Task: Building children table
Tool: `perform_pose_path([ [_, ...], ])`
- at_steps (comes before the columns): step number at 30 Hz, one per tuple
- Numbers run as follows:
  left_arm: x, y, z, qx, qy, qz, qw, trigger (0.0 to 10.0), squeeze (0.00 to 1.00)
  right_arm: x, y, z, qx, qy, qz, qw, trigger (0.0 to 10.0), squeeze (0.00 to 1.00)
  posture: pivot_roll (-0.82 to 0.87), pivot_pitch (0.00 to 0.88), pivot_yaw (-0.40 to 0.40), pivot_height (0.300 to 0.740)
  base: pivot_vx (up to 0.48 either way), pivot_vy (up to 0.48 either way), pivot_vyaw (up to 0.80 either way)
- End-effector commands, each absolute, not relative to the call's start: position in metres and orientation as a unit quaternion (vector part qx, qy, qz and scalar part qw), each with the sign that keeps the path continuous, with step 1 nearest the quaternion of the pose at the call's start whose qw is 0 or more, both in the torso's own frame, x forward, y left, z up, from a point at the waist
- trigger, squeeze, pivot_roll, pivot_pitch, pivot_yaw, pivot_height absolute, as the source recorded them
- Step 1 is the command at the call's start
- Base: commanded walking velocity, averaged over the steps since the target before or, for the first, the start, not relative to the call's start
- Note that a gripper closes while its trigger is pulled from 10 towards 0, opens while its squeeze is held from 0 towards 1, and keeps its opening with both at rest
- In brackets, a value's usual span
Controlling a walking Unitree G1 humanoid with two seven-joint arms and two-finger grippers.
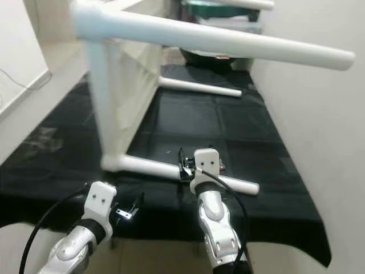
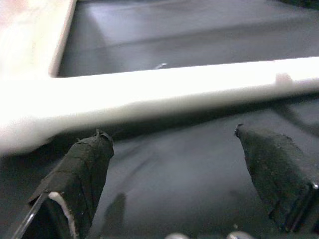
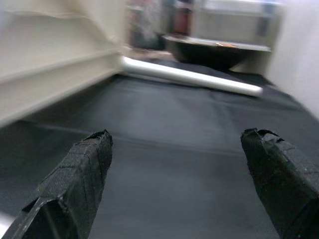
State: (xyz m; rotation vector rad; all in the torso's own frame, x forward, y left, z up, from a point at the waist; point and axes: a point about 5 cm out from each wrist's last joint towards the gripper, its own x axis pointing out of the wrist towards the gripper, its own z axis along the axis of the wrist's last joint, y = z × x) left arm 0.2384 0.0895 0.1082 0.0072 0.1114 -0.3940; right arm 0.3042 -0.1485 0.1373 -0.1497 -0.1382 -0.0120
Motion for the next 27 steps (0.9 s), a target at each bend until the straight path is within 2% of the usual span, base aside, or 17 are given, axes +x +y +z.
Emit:
perform_pose_path([
  [1,0.237,0.095,0.107,0.008,0.055,-0.191,0.980,10.0,0.00,0.303,-0.144,0.139,-0.082,-0.080,-0.008,0.993,10.0,0.00,0.07,0.062,-0.034,0.740,0.000,0.000,0.00],
  [3,0.238,0.096,0.113,0.007,0.035,-0.185,0.982,10.0,0.00,0.303,-0.139,0.147,-0.146,-0.106,-0.019,0.983,10.0,0.00,0.06,0.059,-0.030,0.740,0.000,0.000,0.00],
  [4,0.238,0.096,0.113,0.007,0.035,-0.185,0.982,10.0,0.00,0.303,-0.139,0.147,-0.146,-0.106,-0.019,0.983,10.0,0.00,0.06,0.059,-0.030,0.740,0.000,0.000,0.00],
  [5,0.242,0.097,0.124,0.009,0.007,-0.175,0.984,10.0,0.00,0.300,-0.133,0.155,-0.192,-0.133,-0.027,0.972,10.0,0.00,0.06,0.059,-0.032,0.740,0.000,0.000,0.00],
  [8,0.244,0.097,0.128,0.010,-0.004,-0.171,0.985,10.0,0.00,0.299,-0.131,0.157,-0.199,-0.143,-0.027,0.969,10.0,0.00,0.06,0.059,-0.032,0.740,0.000,0.000,0.00],
  [10,0.253,0.102,0.136,0.006,-0.026,-0.158,0.987,10.0,0.00,0.296,-0.134,0.169,-0.258,-0.181,-0.064,0.947,10.0,0.00,0.06,0.062,-0.033,0.740,0.000,0.000,0.00],
  [11,0.253,0.102,0.136,0.006,-0.026,-0.158,0.987,10.0,0.00,0.296,-0.134,0.169,-0.258,-0.181,-0.064,0.947,10.0,0.00,0.06,0.062,-0.033,0.740,0.000,0.000,0.00],
  [13,0.266,0.110,0.146,0.010,-0.047,-0.151,0.987,10.0,0.00,0.294,-0.143,0.182,-0.342,-0.212,-0.135,0.905,10.0,0.00,0.06,0.066,-0.030,0.740,0.000,0.000,0.00],
  [14,0.266,0.110,0.146,0.010,-0.047,-0.151,0.987,10.0,0.00,0.294,-0.143,0.182,-0.342,-0.212,-0.135,0.905,10.0,0.00,0.06,0.066,-0.030,0.740,0.000,0.000,0.00],
  [15,0.270,0.113,0.149,0.012,-0.051,-0.148,0.988,10.0,0.00,0.293,-0.146,0.186,-0.358,-0.224,-0.157,0.893,10.0,0.00,0.06,0.066,-0.029,0.740,0.000,0.000,0.00],
  [16,0.270,0.113,0.149,0.012,-0.051,-0.148,0.988,10.0,0.00,0.293,-0.146,0.186,-0.358,-0.224,-0.157,0.893,10.0,0.00,0.06,0.066,-0.029,0.740,0.000,0.000,0.00],
  [17,0.276,0.116,0.153,0.020,-0.057,-0.146,0.987,10.0,0.00,0.292,-0.150,0.191,-0.376,-0.235,-0.190,0.876,10.0,0.00,0.06,0.066,-0.029,0.740,0.000,0.000,0.00],
  [18,0.276,0.116,0.153,0.020,-0.057,-0.146,0.987,10.0,0.00,0.292,-0.150,0.191,-0.376,-0.235,-0.190,0.876,10.0,0.00,0.06,0.066,-0.029,0.740,0.000,0.000,0.00],
  [19,0.282,0.119,0.157,0.024,-0.065,-0.146,0.987,10.0,0.00,0.289,-0.153,0.197,-0.393,-0.253,-0.234,0.853,10.0,0.00,0.06,0.070,-0.022,0.740,0.000,0.000,0.00],
  [22,0.289,0.121,0.161,0.028,-0.071,-0.145,0.987,10.0,0.00,0.286,-0.155,0.203,-0.396,-0.259,-0.276,0.837,10.0,0.00,0.06,0.070,-0.021,0.740,0.000,0.000,0.00],
  [23,0.303,0.127,0.168,0.038,-0.082,-0.138,0.986,10.0,0.00,0.282,-0.152,0.220,-0.406,-0.295,-0.328,0.800,10.0,0.00,0.06,0.075,-0.013,0.740,0.000,0.000,0.00],
  [27,0.312,0.131,0.171,0.042,-0.086,-0.133,0.987,10.0,0.00,0.281,-0.146,0.235,-0.413,-0.329,-0.343,0.778,10.0,0.00,0.06,0.078,-0.010,0.740,0.000,0.000,0.00],
])
